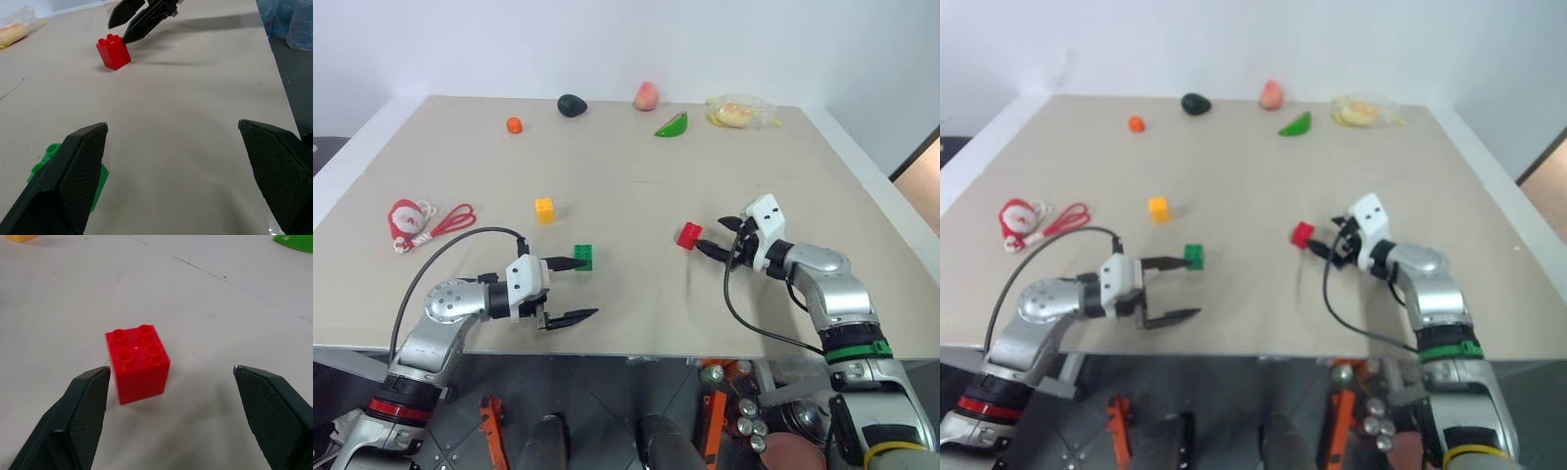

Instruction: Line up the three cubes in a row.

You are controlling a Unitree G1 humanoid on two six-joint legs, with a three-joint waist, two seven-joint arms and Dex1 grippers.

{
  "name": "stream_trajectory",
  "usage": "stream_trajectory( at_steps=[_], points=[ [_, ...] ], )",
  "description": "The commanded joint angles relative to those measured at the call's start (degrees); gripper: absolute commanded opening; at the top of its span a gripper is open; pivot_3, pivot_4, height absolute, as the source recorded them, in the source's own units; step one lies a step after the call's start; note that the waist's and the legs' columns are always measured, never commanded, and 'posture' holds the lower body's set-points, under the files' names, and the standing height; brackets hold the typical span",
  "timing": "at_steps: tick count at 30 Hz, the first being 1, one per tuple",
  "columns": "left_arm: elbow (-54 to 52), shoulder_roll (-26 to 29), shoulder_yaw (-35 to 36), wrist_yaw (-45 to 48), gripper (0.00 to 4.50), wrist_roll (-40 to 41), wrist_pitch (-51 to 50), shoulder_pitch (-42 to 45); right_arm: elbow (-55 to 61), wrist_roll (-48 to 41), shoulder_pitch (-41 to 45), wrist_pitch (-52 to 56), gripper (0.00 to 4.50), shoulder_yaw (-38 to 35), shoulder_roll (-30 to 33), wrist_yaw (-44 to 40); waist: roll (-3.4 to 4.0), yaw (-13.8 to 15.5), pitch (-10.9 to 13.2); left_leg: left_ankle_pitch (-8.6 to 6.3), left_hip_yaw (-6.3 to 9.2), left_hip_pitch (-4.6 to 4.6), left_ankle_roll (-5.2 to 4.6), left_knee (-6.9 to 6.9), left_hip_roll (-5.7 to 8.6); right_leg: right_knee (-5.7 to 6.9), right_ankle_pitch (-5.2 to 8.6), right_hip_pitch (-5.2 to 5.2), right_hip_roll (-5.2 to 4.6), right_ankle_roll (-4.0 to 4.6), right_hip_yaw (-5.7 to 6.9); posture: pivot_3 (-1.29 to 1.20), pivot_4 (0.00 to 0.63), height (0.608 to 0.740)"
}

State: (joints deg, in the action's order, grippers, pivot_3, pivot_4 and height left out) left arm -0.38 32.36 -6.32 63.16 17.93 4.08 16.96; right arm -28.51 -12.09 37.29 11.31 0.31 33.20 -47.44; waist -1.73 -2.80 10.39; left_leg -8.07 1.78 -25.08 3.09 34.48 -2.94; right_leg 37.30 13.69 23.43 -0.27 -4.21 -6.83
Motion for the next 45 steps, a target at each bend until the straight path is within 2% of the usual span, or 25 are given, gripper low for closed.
stream_trajectory(
  at_steps=[1, 15, 16, 17, 18, 20, 21, 22, 23, 29, 32, 38, 45],
  points=[
    [-2.0, -0.3, 1.0, 0.2, 4.42, 1.1, 0.9, -0.7, -4.4, 1.2, 3.3, -2.9, 4.18, 0.5, -0.7, -2.4, 0.01, 0.0, 0.0, 0.00, 0.00, 0.00, 0.00, -0.01, 0.00, 0.00, 0.00, 0.00, 0.00, 0.00, 0.00, 0.00, 0.150, 0.740],
    [-4.8, -0.5, 2.0, -0.9, 4.42, 3.2, -0.7, -3.4, -15.4, 4.8, 8.6, -7.3, 4.18, 1.8, -4.6, -5.7, 0.03, 0.0, 0.0, 0.00, 0.00, 0.01, 0.00, 0.00, 0.00, 0.01, -0.02, 0.00, 0.00, 0.03, 0.00, 0.00, 0.150, 0.740],
    [-5.1, -0.4, 2.2, -0.8, 4.50, 3.6, -0.8, -3.7, -16.2, 5.0, 9.0, -7.6, 3.64, 1.8, -4.8, -5.7, 0.03, 0.0, 0.0, 0.00, 0.00, 0.01, 0.00, 0.00, 0.00, 0.01, -0.03, 0.00, 0.00, 0.03, 0.00, 0.00, 0.150, 0.740],
    [-5.2, -0.2, 2.4, -0.8, 4.50, 4.0, -1.0, -4.0, -16.8, 5.2, 9.3, -7.9, 3.45, 1.7, -4.8, -5.8, 0.03, 0.0, 0.0, 0.00, 0.00, 0.01, 0.00, 0.00, 0.00, 0.01, -0.02, 0.00, 0.00, 0.04, 0.00, 0.00, 0.150, 0.740],
    [-5.3, 0.0, 2.7, -0.6, 4.50, 4.3, -1.0, -4.3, -17.2, 5.3, 9.4, -8.1, 2.95, 1.6, -4.8, -6.0, 0.03, 0.0, 0.0, 0.00, 0.00, 0.01, 0.00, 0.00, 0.00, 0.01, -0.02, 0.00, 0.00, 0.04, 0.00, 0.00, 0.150, 0.740],
    [-4.9, 0.2, 3.3, -0.4, 4.50, 4.7, -0.8, -4.7, -17.8, 5.4, 9.5, -8.5, 2.29, 1.4, -4.8, -6.3, 0.03, 0.0, 0.0, 0.00, 0.01, 0.01, 0.00, -0.01, 0.00, 0.01, -0.02, 0.00, 0.00, 0.03, 0.00, 0.00, 0.150, 0.740],
    [-4.6, 0.1, 3.8, -0.3, 4.50, 5.1, -0.7, -4.8, -18.0, 5.5, 9.6, -8.7, 2.12, 1.4, -4.8, -6.5, 0.03, 0.0, 0.0, 0.00, 0.00, 0.01, 0.00, -0.01, 0.00, 0.01, -0.02, 0.00, 0.00, 0.03, 0.00, 0.00, 0.150, 0.740],
    [-4.3, -0.1, 4.4, -0.6, 4.50, 5.3, -0.2, -4.8, -18.2, 5.6, 9.7, -8.8, 1.45, 1.3, -4.8, -6.6, 0.03, 0.0, 0.0, 0.00, 0.00, 0.01, 0.00, -0.01, 0.00, 0.01, -0.01, 0.00, 0.00, 0.04, 0.00, 0.00, 0.150, 0.740],
    [-3.9, -0.3, 4.9, -0.5, 4.50, 5.5, 0.3, -4.8, -18.4, 5.7, 9.7, -9.0, 1.26, 1.3, -4.7, -6.7, 0.03, 0.0, 0.0, 0.00, 0.00, 0.01, 0.00, -0.01, 0.00, 0.01, -0.01, 0.00, 0.00, 0.03, 0.00, 0.00, 0.150, 0.740],
    [-1.1, 1.1, 6.5, 3.4, 4.50, 7.0, 1.6, -5.3, -15.5, 4.2, 9.1, -7.6, 1.24, 1.2, -3.9, -10.8, 0.04, 0.0, 0.0, 0.00, 0.00, 0.02, 0.00, 0.00, 0.00, 0.01, -0.02, 0.00, 0.00, 0.04, 0.00, 0.00, 0.150, 0.740],
    [0.7, 1.3, 7.8, 4.8, 4.50, 8.0, 1.4, -4.6, -10.1, 1.3, 7.8, -4.8, 1.24, 1.3, -3.1, -18.2, 0.06, 0.0, 0.0, 0.00, 0.00, 0.02, 0.00, -0.01, -0.01, 0.01, -0.01, 0.00, 0.00, 0.03, 0.00, 0.00, 0.150, 0.740],
    [0.2, 3.9, 9.2, 8.7, 4.50, 13.3, -6.4, -4.6, -1.2, -2.4, 7.5, 1.7, 1.24, 3.7, -1.3, -30.8, 0.09, 0.0, 0.0, 0.00, 0.02, 0.02, -0.01, -0.02, -0.03, 0.05, 0.02, 0.00, 0.01, 0.00, 0.02, 0.00, 0.150, 0.740],
    [-1.8, 5.4, 10.6, 10.5, 4.50, 12.8, -4.1, -6.6, -6.5, 1.7, 10.5, -3.9, 1.24, 9.0, -2.1, -36.3, 0.11, -0.1, 0.1, 0.00, -0.02, 0.05, 0.00, 0.00, -0.04, 0.07, 0.00, 0.04, 0.00, 0.08, 0.05, 0.00, 0.150, 0.740]
  ],
)
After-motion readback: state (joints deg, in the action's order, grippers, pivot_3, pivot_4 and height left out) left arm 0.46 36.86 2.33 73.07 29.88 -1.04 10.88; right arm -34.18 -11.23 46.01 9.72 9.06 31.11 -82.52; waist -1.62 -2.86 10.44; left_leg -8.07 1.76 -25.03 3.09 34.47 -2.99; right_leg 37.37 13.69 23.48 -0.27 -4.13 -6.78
